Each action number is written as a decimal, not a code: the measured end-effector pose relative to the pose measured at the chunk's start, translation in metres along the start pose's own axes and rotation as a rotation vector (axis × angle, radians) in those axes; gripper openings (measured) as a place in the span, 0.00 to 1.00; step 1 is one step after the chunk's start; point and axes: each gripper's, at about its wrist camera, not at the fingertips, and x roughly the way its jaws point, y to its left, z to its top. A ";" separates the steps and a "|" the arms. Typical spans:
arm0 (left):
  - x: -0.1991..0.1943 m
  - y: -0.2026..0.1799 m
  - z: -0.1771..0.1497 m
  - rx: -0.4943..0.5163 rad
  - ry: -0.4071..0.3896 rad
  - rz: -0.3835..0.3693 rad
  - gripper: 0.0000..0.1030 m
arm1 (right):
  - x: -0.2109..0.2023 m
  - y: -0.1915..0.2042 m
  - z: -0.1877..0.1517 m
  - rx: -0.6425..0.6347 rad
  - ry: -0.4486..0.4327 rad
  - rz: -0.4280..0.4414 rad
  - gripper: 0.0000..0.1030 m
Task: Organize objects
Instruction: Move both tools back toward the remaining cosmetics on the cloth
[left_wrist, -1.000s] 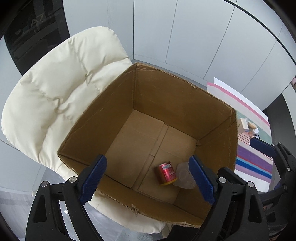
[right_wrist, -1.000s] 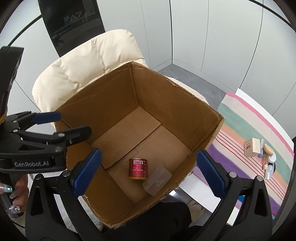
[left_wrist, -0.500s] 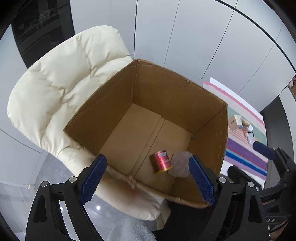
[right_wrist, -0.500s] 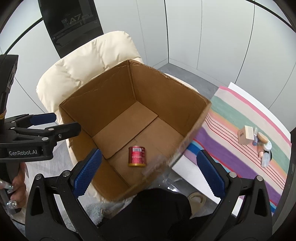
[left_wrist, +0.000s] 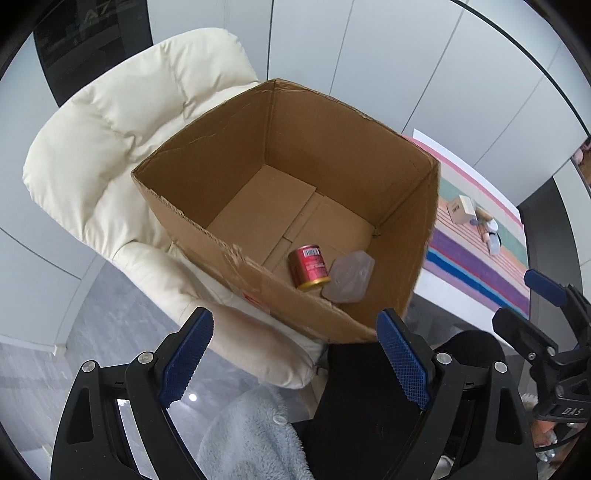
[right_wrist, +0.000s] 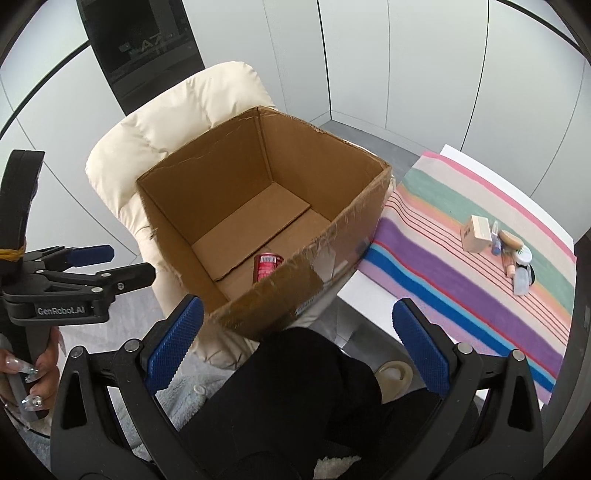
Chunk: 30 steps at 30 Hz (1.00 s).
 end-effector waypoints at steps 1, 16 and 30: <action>-0.002 -0.002 -0.003 0.004 -0.004 0.005 0.89 | -0.003 0.001 -0.002 -0.001 -0.003 0.001 1.00; -0.017 -0.021 -0.019 0.064 -0.069 0.029 0.89 | -0.032 -0.011 -0.026 0.031 -0.049 0.010 1.00; -0.011 -0.061 -0.013 0.181 -0.099 0.005 0.89 | -0.057 -0.100 -0.045 0.234 -0.099 -0.105 1.00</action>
